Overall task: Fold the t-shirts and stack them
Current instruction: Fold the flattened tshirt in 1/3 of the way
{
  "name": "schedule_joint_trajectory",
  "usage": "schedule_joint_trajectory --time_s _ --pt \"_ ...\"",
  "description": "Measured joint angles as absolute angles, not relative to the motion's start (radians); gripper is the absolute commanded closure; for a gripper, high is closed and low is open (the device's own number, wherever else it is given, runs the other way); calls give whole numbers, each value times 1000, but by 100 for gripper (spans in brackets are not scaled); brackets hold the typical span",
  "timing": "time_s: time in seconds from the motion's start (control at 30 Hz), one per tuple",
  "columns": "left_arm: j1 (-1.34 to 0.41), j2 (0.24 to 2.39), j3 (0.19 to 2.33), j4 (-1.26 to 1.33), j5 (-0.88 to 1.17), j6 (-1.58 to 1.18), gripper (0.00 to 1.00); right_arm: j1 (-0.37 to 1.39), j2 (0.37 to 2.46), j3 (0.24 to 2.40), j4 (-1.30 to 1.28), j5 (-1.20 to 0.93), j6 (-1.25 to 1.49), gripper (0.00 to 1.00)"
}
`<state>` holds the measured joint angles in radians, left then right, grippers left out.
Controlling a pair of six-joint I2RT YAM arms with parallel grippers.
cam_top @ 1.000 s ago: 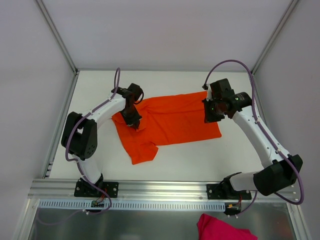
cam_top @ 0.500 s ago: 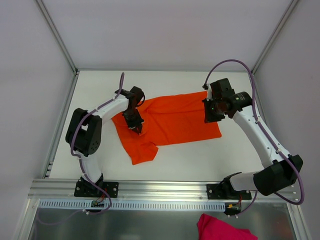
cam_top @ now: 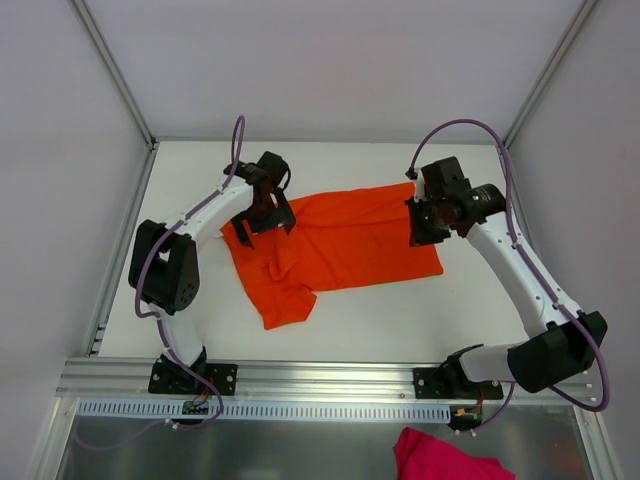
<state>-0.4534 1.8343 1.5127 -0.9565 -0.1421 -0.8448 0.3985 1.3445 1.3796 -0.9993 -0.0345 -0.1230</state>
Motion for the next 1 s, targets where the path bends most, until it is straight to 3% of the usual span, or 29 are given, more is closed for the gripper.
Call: schedule_joint_trajectory --time_s 0.23,1.0 --pt "-382 1864 1646 -929 -237 -828 1 398 1339 1376 -999 -35 -122 99" --pt "-267 2009 1649 -932 -437 -792 1 398 1286 1352 -1000 -23 -122 99"
